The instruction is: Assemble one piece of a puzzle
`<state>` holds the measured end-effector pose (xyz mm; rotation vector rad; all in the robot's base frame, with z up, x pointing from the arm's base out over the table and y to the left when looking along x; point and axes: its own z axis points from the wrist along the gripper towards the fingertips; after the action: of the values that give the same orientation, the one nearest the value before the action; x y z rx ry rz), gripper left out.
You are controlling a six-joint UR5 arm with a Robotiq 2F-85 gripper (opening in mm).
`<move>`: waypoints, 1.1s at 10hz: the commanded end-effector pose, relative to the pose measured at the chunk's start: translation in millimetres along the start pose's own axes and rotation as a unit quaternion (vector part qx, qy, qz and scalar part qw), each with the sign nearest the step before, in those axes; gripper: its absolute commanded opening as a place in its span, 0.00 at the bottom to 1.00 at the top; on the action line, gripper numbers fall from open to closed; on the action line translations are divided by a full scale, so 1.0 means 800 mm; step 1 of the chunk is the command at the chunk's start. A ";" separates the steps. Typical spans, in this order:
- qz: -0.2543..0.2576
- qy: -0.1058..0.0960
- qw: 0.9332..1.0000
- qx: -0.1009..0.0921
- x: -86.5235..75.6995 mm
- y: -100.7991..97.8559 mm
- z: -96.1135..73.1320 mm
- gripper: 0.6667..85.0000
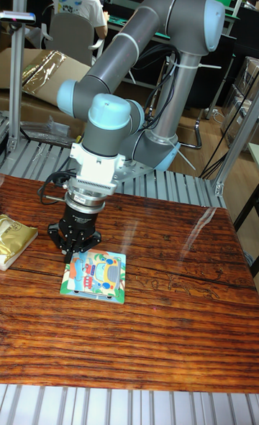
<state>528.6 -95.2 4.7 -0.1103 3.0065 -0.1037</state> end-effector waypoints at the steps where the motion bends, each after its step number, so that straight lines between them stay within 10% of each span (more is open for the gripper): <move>1: 0.009 0.001 1.000 -0.001 0.001 0.003 -0.001 0.01; 11: 0.020 0.012 1.000 0.001 0.013 0.008 -0.005 0.01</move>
<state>519.0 -91.7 5.2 -0.0737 3.0281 -0.1219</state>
